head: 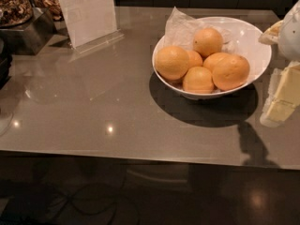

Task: Pick orange from white bowl

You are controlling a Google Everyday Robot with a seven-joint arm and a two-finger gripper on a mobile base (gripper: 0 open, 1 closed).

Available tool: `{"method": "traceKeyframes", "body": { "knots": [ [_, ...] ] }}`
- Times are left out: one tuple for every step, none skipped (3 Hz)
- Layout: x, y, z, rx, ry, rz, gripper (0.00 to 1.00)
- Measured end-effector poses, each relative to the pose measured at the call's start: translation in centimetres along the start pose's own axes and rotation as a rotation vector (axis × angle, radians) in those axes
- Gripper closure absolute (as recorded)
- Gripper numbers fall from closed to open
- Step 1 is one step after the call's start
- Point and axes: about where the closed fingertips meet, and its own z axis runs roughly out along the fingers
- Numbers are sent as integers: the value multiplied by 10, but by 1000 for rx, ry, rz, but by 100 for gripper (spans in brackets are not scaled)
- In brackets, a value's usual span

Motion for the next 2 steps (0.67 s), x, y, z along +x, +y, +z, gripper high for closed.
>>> {"method": "traceKeyframes", "body": {
  "knots": [
    [0, 0, 0, 0, 0, 0, 0],
    [-2, -10, 2, 35, -50, 61, 0]
  ]
}}
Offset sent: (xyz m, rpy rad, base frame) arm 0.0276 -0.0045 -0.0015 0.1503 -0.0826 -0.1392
